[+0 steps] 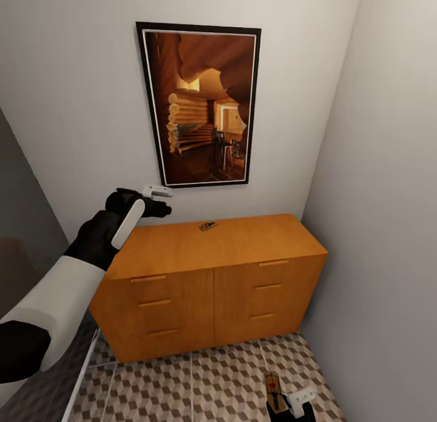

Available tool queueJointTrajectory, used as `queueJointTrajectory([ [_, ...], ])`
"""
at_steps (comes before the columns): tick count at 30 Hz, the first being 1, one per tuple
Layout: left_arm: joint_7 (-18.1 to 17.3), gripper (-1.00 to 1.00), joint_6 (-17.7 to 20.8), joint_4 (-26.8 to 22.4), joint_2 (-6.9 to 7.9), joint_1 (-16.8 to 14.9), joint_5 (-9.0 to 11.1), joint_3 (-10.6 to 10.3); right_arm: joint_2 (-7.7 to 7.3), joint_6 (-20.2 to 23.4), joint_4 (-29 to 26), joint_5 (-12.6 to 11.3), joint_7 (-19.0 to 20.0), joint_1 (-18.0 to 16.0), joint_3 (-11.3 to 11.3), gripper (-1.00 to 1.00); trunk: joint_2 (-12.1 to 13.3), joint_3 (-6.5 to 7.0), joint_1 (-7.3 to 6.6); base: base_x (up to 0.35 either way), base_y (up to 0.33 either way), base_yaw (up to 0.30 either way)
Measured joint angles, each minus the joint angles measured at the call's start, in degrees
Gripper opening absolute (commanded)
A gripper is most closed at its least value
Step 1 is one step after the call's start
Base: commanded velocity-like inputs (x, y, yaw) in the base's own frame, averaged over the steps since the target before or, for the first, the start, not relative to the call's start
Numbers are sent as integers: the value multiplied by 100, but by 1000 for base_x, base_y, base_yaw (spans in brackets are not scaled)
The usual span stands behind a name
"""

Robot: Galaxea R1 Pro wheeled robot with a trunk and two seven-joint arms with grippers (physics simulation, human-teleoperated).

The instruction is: Take the four mousetraps from the cabinet in the bathroom and place them on the bathroom floor. Make sure all four end up on the same floor surface, and ensure that at least two of them are either under or directly next to the same bathroom sink.

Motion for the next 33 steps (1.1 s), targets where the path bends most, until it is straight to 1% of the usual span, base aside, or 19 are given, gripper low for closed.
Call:
queueJointTrajectory([
  [6, -1, 100, -2, 25, -1, 1, 2, -12, 0, 1, 0, 0, 0, 0, 0, -100, 0, 0, 0, 340, 0, 0],
  [8, -173, 100, -12, 223, -55, 2, 11, -38, -3, 1, 1, 0, -4, 0, 0, -100, 1, 0, 0, 333, 0, 0],
  [9, -344, 100, -29, 362, -90, 3, 14, -49, -5, 0, 1, 0, -7, 0, 0, -100, 1, 0, 0, 328, 0, 0],
  [11, -579, 100, -94, 524, -121, 3, 9, -58, -10, -1, 1, -1, -9, 0, -1, -100, 1, 0, 1, 312, 0, 0],
  [14, -826, 100, -306, 737, -143, 3, 1, -64, -46, 2, 7, -2, -2, 18, -3, -100, 2, 0, 2, 202, 0, 0],
  [15, -853, 100, -346, 772, -145, 3, 1, -64, -56, 6, 8, 0, -3, 44, 0, -100, 1, 0, 2, 97, 0, 0],
  [17, -921, 100, -465, 920, -150, 3, 0, -108, -147, 53, 11, -1, -8, 296, 0, -100, 2, -1, 3, 45, 0, 0],
  [18, -930, 100, -483, 945, -151, 3, -1, -136, -167, 60, 10, -1, -15, 352, -1, -100, 1, 0, 3, 25, 0, 0],
  [20, -949, 100, -559, 998, -153, 3, 1, -308, -240, 83, 12, 1, -19, 581, -2, -100, 1, -1, 3, 15, 0, 0],
  [21, -953, 100, -584, 1006, -153, 3, -1, -358, -264, 87, 11, 0, -23, 648, -4, -100, 1, 0, 3, 7, 0, 0],
  [22, -957, 100, -663, 1018, -153, 3, 4, -483, -333, 99, 12, -7, -26, 803, -9, -100, 1, -1, 3, 5, 0, 0],
  [25, -969, 100, -763, 1028, -154, 3, 1, -595, -387, 162, 13, -6, -32, 981, -6, -100, 1, 0, 3, 3, 0, 0],
  [26, -1028, 100, -797, 1030, -153, 3, 6, -654, -406, 345, 15, -6, -26, 1106, -1, -100, 1, -1, 3, 1, 0, 0],
  [27, -1065, 100, -808, 1031, -154, 3, 4, -676, -409, 441, 13, -12, -23, 1145, -9, -100, 1, 0, 3, 0, 0, 0],
  [29, -1254, 100, -834, 1034, -149, 3, 26, -755, -406, 875, 13, -22, -6, 1234, -11, -100, 1, 0, 4, 0, 0, 0],
  [31, -1372, 100, -845, 1033, -142, 3, 38, -795, -393, 1131, 12, -29, -1, 1266, -15, -100, 1, 0, 4, 0, 0, 0],
  [33, -1440, 100, -850, 1029, -137, 3, 44, -815, -384, 1278, 11, -40, -1, 1283, -22, -100, 1, 0, 4, 0, 0, 0],
])
